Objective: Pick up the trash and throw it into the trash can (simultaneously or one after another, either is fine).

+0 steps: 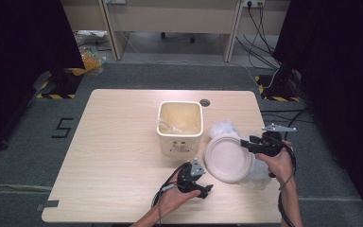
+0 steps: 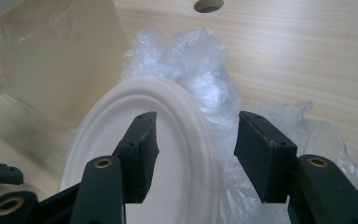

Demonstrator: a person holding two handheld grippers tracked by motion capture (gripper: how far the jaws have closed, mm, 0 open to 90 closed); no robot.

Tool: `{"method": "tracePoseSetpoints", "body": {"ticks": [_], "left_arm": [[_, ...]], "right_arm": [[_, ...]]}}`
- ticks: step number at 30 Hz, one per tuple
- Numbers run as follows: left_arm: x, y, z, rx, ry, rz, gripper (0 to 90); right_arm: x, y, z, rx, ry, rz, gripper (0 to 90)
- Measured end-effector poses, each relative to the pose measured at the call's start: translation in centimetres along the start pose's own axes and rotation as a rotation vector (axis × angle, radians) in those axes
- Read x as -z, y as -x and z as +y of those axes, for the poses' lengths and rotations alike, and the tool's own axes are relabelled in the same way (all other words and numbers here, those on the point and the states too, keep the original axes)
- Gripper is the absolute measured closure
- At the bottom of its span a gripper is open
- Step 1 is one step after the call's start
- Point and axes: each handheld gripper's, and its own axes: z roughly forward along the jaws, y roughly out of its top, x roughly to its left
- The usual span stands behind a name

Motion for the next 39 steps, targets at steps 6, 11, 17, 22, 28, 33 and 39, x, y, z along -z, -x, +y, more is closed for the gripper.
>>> {"method": "tracePoseSetpoints", "body": {"ticks": [6,11,17,22,28,33,39], "left_arm": [[-1.4,0.3,0.6,-0.002,0.000,-0.004,19.6],[-2.0,0.4,0.8,-0.014,0.005,0.000,19.8],[-2.2,0.7,0.8,-0.030,0.002,0.017,20.6],[-2.2,0.8,0.8,-0.030,0.002,0.024,21.3],[-2.1,0.8,0.8,-0.024,0.005,0.024,21.5],[-2.1,0.7,0.7,-0.016,0.009,0.019,21.6],[-1.5,0.7,0.5,-0.004,0.033,0.003,22.9]], "right_arm": [[-0.6,0.4,-0.6,-0.017,-0.010,0.038,50.5],[-0.8,-0.3,-0.5,-0.005,-0.015,0.062,52.9],[-0.9,-1.5,-0.2,0.029,-0.019,0.071,54.3],[-0.4,-1.6,-0.2,-0.004,0.001,0.128,57.4],[-0.6,-2.1,-0.2,0.001,-0.008,0.147,67.2],[-1.1,-2.6,-0.4,0.010,-0.036,0.160,77.9],[-0.5,-3.3,0.3,0.016,-0.004,0.168,84.1]]}}
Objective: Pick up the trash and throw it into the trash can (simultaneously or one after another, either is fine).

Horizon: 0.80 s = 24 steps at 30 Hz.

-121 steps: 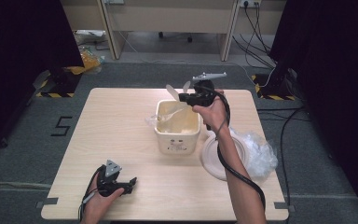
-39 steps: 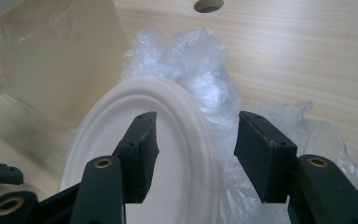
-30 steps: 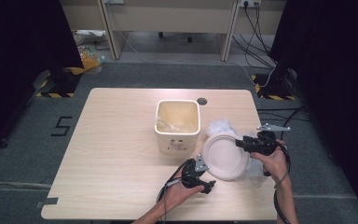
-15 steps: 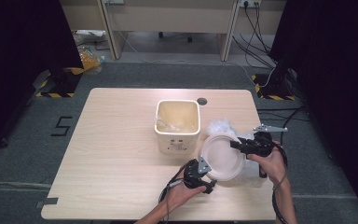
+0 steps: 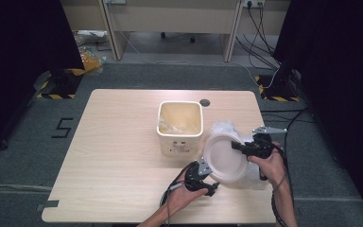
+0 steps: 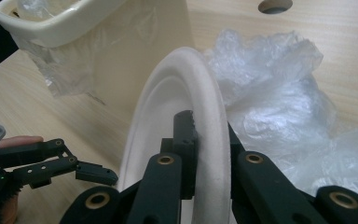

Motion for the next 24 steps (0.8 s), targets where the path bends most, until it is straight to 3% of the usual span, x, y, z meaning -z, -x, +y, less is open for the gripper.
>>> {"method": "tracePoseSetpoints", "body": {"ticks": [6,12,18,24], "left_arm": [[2.0,-0.3,-0.8,-0.014,0.002,0.008,21.7],[5.0,-2.0,-3.3,-0.006,-0.022,0.047,21.5],[7.3,-3.3,-5.6,0.026,-0.042,0.076,20.7],[9.5,-4.8,-7.3,0.061,-0.043,0.116,20.1]], "right_arm": [[0.8,-0.3,0.6,-0.006,0.040,0.012,84.4],[3.0,0.1,1.6,-0.029,0.114,0.022,84.4],[5.5,-0.2,4.3,-0.011,0.178,0.017,84.4],[6.7,-0.9,7.7,-0.004,0.213,0.038,84.4]]}}
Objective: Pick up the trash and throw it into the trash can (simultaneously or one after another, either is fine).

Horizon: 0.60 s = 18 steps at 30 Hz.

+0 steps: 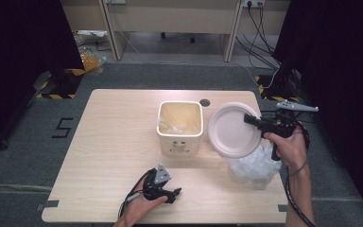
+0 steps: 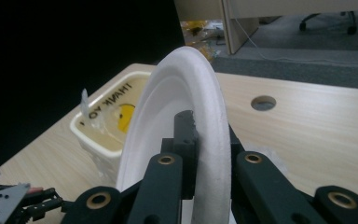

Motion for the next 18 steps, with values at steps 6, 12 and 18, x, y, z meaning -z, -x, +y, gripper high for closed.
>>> {"method": "tracePoseSetpoints", "body": {"ticks": [6,12,18], "left_arm": [[1.6,-2.1,-1.5,0.048,0.002,0.044,19.8],[2.8,-3.8,-2.8,0.092,0.009,0.082,19.6],[3.3,-4.8,-3.5,0.104,0.018,0.124,19.4]], "right_arm": [[-1.1,-0.8,2.1,-0.004,0.011,0.034,84.4],[-3.0,-1.8,3.3,-0.004,0.009,0.062,84.4],[-5.6,-3.3,4.8,0.001,-0.011,0.088,84.5]]}}
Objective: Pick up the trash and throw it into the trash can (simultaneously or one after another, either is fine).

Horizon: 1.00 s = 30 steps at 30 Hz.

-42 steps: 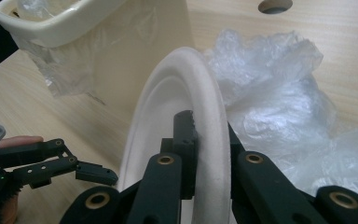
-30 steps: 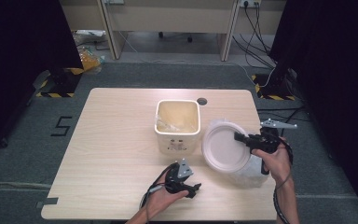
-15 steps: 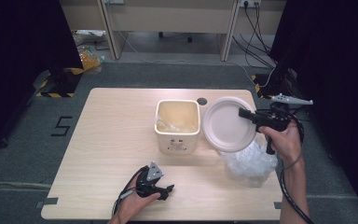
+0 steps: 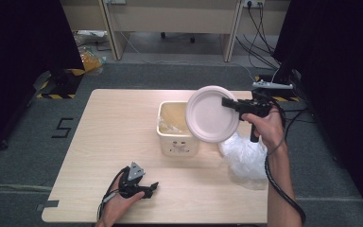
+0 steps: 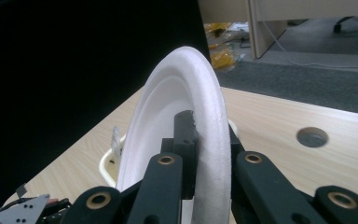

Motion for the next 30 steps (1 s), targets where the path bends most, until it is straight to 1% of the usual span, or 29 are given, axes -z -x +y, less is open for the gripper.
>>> {"method": "tracePoseSetpoints", "body": {"ticks": [2,7,9,13,14,18,20,26,27,30], "left_arm": [[0.0,-0.1,0.0,0.001,-0.002,0.005,19.2],[0.0,-0.1,0.0,-0.004,-0.008,0.005,18.3],[0.1,-0.1,0.0,-0.004,-0.007,0.005,18.3],[0.1,-0.1,-0.1,-0.001,-0.004,0.002,18.3],[0.1,-0.1,-0.1,-0.002,-0.007,0.003,18.3],[0.1,-0.1,-0.1,-0.002,-0.007,0.003,18.3],[0.1,-0.1,-0.1,-0.002,-0.007,0.003,18.3],[0.1,-0.1,-0.1,-0.003,-0.006,0.003,18.2],[0.1,-0.1,-0.1,-0.003,-0.006,0.004,18.2],[0.1,-0.1,-0.1,-0.003,-0.006,0.003,18.1]], "right_arm": [[-1.0,-0.5,0.5,0.001,-0.008,0.012,84.4],[-4.3,-1.8,1.6,0.006,-0.044,0.031,84.4],[-5.3,-2.1,1.8,0.002,-0.056,0.034,84.4],[-7.9,-2.2,1.9,-0.017,-0.090,0.026,84.4],[-8.3,-2.2,1.8,-0.023,-0.095,0.024,84.4],[-10.1,-1.6,1.5,-0.041,-0.128,-0.004,84.3],[-10.7,-1.0,1.4,-0.055,-0.133,-0.018,84.1],[-11.3,0.2,1.0,-0.088,-0.133,-0.037,84.4],[-11.4,0.3,0.9,-0.083,-0.135,-0.043,84.4],[-11.8,0.5,0.4,-0.035,-0.174,-0.084,84.3]]}}
